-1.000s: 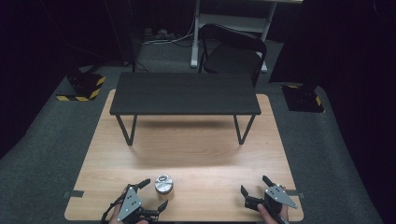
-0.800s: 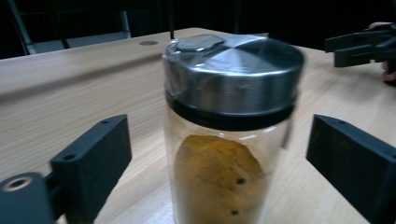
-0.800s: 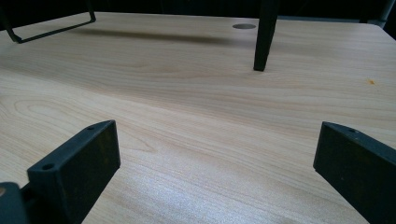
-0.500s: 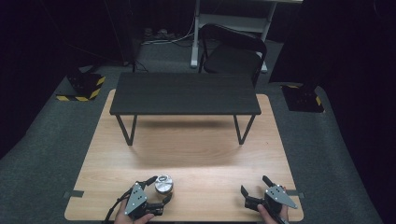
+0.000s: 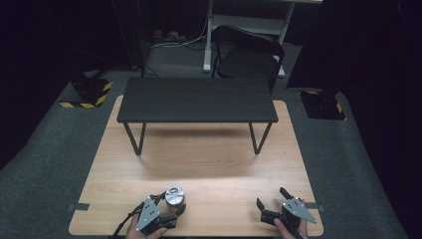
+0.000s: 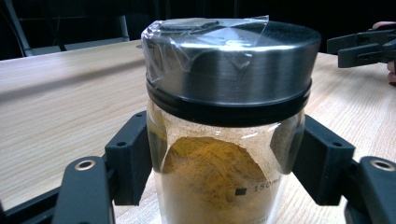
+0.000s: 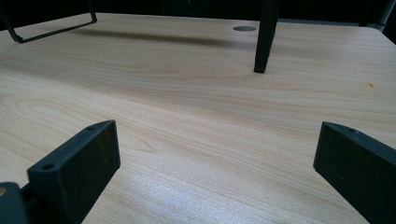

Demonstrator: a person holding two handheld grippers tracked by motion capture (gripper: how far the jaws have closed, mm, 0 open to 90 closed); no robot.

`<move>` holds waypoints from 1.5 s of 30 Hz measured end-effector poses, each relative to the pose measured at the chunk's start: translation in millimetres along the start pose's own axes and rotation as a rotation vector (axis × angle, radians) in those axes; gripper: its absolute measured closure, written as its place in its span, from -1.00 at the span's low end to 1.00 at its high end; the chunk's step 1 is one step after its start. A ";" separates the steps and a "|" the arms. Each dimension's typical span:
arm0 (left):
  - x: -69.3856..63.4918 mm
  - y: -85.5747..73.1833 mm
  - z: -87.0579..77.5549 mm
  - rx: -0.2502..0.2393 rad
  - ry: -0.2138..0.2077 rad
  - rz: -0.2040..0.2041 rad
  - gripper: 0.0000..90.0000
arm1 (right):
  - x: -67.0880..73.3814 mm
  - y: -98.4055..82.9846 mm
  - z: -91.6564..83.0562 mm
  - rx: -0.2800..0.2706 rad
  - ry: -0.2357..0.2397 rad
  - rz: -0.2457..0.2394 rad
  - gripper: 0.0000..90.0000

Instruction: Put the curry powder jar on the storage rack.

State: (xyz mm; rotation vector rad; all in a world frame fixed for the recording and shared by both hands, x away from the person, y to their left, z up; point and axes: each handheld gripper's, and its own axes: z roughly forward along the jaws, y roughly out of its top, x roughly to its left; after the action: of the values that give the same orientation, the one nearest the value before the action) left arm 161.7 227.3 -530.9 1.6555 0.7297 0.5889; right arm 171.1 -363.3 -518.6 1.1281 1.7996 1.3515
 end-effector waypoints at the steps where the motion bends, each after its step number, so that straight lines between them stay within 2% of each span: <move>1: 0.0 -0.1 0.0 0.000 0.000 0.001 -0.33 | 0.0 0.0 0.0 0.000 0.000 0.000 -1.00; 13: -5.6 6.1 0.0 0.003 0.026 -0.008 -0.32 | -0.7 0.1 0.0 0.000 0.003 0.001 -1.00; 14: -7.8 10.1 -1.8 -0.014 0.042 -0.015 -0.32 | -0.8 0.1 0.0 0.000 0.003 0.001 -1.00; 16: -8.5 11.5 -2.2 -0.016 0.047 -0.016 -0.32 | -0.6 0.1 0.1 0.000 0.002 0.002 -1.00; 18: -12.1 21.9 -4.4 -0.029 0.077 -0.015 -0.32 | -0.6 0.0 0.1 0.000 0.002 0.001 -1.00; 21: -13.2 29.0 -5.7 -0.042 0.097 -0.023 -0.32 | -0.3 -0.1 0.1 -0.001 0.001 0.001 -1.00; 22: -16.0 37.4 -5.1 -0.049 0.129 -0.041 -0.32 | 0.0 -0.1 0.0 -0.001 -0.001 0.001 -1.00; 23: -16.0 37.4 -5.1 -0.049 0.129 -0.041 -0.32 | 0.0 -0.1 0.0 -0.001 -0.001 0.001 -1.00; 24: -17.7 47.4 -4.4 -0.045 0.157 -0.041 -0.32 | 0.3 -0.2 0.0 -0.001 -0.002 0.000 -1.00; 25: -17.7 47.4 -4.4 -0.045 0.157 -0.041 -0.32 | 0.3 -0.2 0.0 -0.001 -0.002 0.000 -1.00; 27: -18.2 57.5 -4.3 -0.042 0.179 -0.041 -0.32 | 0.1 -0.3 -0.1 -0.002 -0.001 0.001 -1.00; 28: -17.7 67.9 -4.2 -0.041 0.198 -0.043 -0.32 | -0.1 -0.3 -0.2 -0.002 -0.001 0.002 -1.00; 29: -17.7 67.9 -4.2 -0.041 0.198 -0.043 -0.32 | -0.1 -0.3 -0.2 -0.002 -0.001 0.002 -1.00; 30: -16.6 78.9 -4.5 -0.039 0.219 -0.040 -0.32 | -0.2 0.0 0.0 0.000 0.000 0.001 -1.00; 31: -16.6 78.9 -4.5 -0.039 0.219 -0.040 -0.32 | -0.2 0.0 0.0 0.000 0.000 0.001 -1.00; 32: -14.6 89.5 -4.4 -0.045 0.237 -0.049 -0.32 | -0.3 -0.1 0.0 -0.001 0.001 0.002 -1.00; 33: -14.6 89.5 -4.4 -0.045 0.237 -0.049 -0.32 | -0.3 -0.1 0.0 -0.001 0.001 0.002 -1.00; 34: -12.2 101.4 -3.9 -0.043 0.251 -0.056 -0.32 | -0.6 -0.3 -0.1 -0.002 0.002 0.002 -1.00; 35: -12.2 101.4 -3.9 -0.043 0.251 -0.056 -0.32 | -0.6 -0.3 -0.1 -0.002 0.002 0.002 -1.00; 36: -10.8 112.6 -2.3 -0.045 0.265 -0.064 -0.32 | -0.6 -0.3 -0.1 -0.002 0.002 0.001 -1.00; 37: -10.8 112.6 -2.3 -0.045 0.265 -0.064 -0.32 | -0.6 -0.3 -0.1 -0.002 0.002 0.001 -1.00; 38: -10.0 123.9 0.0 -0.048 0.283 -0.059 -0.32 | -0.5 -0.3 -0.1 -0.002 0.002 0.001 -1.00; 39: -10.0 123.9 0.0 -0.048 0.283 -0.059 -0.32 | -0.5 -0.3 -0.1 -0.002 0.002 0.001 -1.00; 40: -7.6 135.5 2.7 -0.048 0.294 -0.056 -0.32 | -0.6 -0.5 -0.2 -0.003 0.003 0.000 -1.00; 41: -7.6 135.5 2.7 -0.048 0.294 -0.056 -0.32 | -0.6 -0.5 -0.2 -0.003 0.003 0.000 -1.00; 42: -4.9 147.4 5.7 -0.047 0.306 -0.055 -0.32 | -0.6 -0.6 -0.2 -0.003 0.003 0.000 -1.00; 43: -4.9 147.4 5.7 -0.047 0.306 -0.055 -0.32 | -0.6 -0.6 -0.2 -0.003 0.003 0.000 -1.00; 44: -1.7 158.9 9.2 -0.049 0.320 -0.060 -0.32 | -0.7 -0.6 -0.2 -0.004 0.004 -0.001 -1.00; 45: -1.7 158.9 9.2 -0.049 0.320 -0.060 -0.32 | -0.7 -0.6 -0.2 -0.004 0.004 -0.001 -1.00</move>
State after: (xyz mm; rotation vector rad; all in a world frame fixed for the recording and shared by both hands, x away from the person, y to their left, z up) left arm 190.9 199.2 -377.0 1.5052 0.9850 0.8331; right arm 171.1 -364.1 -519.2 1.1238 1.7993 1.3569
